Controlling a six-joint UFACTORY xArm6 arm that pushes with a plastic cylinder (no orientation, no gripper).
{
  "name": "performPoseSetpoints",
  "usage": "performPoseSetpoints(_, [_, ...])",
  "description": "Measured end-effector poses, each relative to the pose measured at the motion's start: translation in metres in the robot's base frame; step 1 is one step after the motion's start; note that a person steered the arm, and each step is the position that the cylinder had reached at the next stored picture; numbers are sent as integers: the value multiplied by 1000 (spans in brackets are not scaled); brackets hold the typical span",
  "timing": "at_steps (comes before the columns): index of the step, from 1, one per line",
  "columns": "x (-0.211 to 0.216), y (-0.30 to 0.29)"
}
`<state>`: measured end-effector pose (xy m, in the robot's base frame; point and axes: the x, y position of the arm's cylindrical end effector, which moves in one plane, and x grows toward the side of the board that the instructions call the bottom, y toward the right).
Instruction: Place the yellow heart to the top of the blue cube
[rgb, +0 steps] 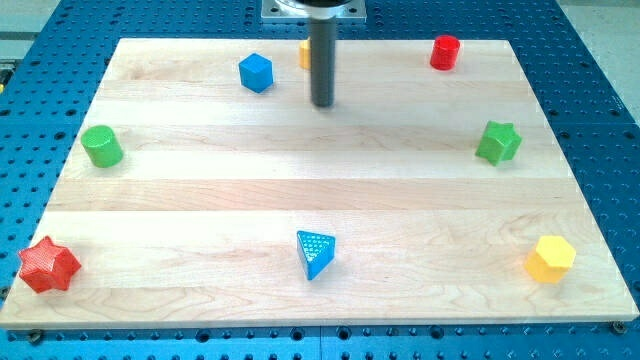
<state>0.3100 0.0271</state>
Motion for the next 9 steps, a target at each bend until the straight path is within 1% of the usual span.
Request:
performPoseSetpoints(1, [-41,31])
performPoseSetpoints(2, [-65,24])
performPoseSetpoints(3, [-66,1])
performPoseSetpoints(4, [-64,-46])
performPoseSetpoints(5, [-65,-69])
performPoseSetpoints(6, [-61,-57])
performPoseSetpoints(7, [-74,-34])
performPoseSetpoints(8, [-94,-41])
performPoseSetpoints(9, [-94,-61])
